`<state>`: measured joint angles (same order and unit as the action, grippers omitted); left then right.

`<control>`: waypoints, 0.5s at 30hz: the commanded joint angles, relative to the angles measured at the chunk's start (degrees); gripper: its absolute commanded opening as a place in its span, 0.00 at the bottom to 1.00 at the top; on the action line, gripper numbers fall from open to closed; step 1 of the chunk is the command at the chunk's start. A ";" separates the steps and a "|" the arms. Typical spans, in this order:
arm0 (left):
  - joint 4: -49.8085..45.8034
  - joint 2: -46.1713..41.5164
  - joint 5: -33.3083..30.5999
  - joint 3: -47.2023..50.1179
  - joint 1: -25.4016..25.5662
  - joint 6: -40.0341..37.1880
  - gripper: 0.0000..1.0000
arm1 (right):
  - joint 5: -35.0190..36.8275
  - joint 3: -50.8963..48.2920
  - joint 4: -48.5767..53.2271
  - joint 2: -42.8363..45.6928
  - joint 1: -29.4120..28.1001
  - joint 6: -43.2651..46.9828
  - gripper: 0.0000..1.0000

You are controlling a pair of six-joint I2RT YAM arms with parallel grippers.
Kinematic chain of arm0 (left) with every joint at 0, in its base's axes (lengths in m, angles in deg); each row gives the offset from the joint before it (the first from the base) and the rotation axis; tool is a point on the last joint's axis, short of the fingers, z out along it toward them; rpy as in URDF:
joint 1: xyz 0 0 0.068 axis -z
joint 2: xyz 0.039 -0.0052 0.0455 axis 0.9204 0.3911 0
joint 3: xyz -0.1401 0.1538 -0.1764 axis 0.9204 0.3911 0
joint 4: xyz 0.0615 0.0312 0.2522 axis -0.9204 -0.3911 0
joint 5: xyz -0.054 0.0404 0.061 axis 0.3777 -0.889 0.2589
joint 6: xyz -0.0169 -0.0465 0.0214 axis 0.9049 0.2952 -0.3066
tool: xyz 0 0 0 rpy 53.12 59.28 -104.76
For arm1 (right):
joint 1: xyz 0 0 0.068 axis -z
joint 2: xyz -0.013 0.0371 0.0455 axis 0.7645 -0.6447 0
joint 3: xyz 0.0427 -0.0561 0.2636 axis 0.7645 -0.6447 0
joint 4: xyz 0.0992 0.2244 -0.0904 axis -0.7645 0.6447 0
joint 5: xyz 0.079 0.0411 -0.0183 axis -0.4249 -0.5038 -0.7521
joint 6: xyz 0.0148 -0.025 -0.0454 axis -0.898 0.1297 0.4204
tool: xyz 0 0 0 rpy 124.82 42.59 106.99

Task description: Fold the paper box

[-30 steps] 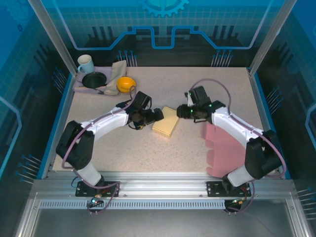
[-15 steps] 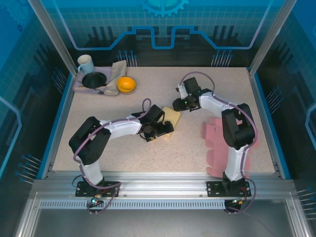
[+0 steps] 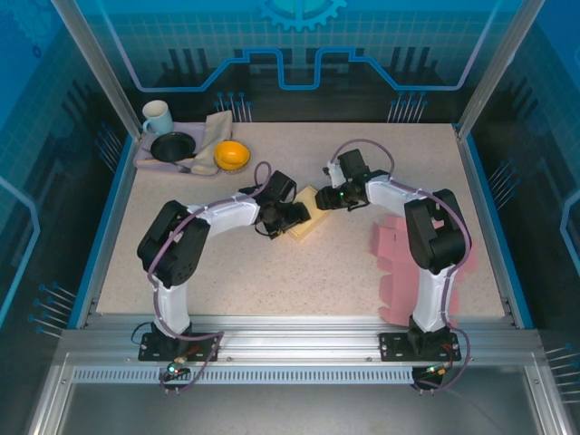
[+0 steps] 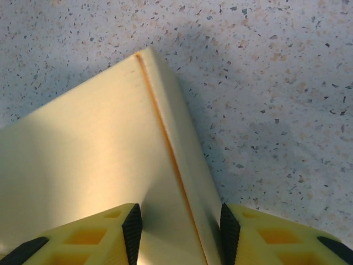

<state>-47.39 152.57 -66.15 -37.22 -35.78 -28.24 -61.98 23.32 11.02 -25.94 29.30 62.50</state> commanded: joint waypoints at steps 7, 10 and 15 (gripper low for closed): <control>-4.10 11.25 -2.45 -16.66 -6.73 -8.88 0.72 | 2.37 1.00 -2.44 -1.95 -0.35 -14.70 0.42; -5.37 14.94 -4.03 -22.84 -8.27 -12.22 0.73 | 4.37 4.44 -3.02 -4.56 -0.42 -17.99 0.42; -8.25 20.87 -4.29 -33.66 -10.68 -15.66 0.74 | 4.68 11.71 -2.83 -10.21 -1.15 -20.28 0.42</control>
<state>-53.32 170.97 -69.95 -65.90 -45.37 -39.94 -58.01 31.67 8.46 -32.57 29.24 45.43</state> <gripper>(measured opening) 0.738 0.418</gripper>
